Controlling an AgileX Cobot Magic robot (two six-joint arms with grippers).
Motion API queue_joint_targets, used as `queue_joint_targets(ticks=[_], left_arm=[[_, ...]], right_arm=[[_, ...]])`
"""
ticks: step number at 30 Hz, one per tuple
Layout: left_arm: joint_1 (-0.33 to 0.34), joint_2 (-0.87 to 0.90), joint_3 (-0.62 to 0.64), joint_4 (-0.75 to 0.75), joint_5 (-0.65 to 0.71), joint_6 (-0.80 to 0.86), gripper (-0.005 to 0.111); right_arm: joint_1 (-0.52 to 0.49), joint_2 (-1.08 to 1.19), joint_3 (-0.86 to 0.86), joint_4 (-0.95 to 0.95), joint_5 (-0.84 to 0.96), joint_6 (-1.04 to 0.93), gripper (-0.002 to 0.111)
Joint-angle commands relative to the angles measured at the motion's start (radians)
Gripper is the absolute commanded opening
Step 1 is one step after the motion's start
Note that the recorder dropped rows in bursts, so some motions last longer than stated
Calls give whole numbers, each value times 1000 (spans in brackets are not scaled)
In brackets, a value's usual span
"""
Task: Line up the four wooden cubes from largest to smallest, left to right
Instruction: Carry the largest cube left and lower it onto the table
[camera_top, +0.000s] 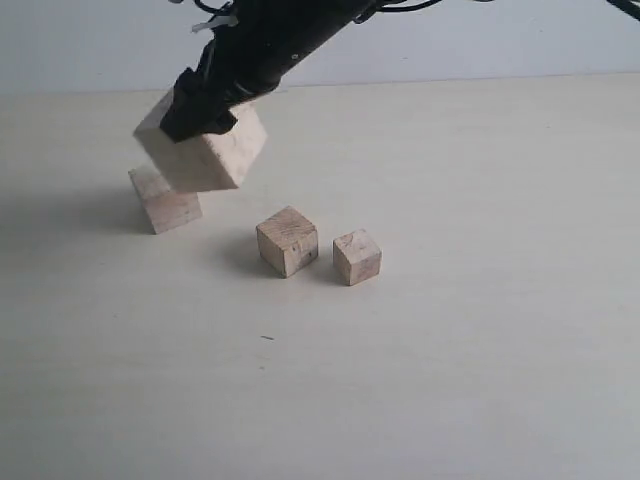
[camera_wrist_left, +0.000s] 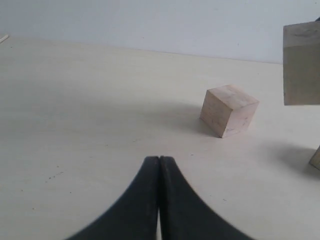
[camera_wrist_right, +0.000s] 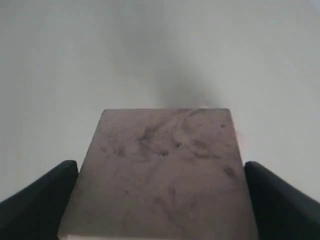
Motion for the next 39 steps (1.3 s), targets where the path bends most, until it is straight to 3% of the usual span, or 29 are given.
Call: queue_joint_targets(ticks=[1, 13, 31, 39], left_arm=[[-6, -6, 1, 4, -8, -6, 0], [-6, -6, 1, 4, -8, -6, 0], [-6, -6, 1, 4, -8, -6, 0], [-6, -6, 1, 4, -8, -6, 0]], right_arm=[[18, 9, -4, 155, 203, -301, 0], [104, 125, -4, 205, 150, -328, 0], [105, 217, -4, 127, 137, -316, 0], [105, 227, -4, 39, 30, -222, 0]])
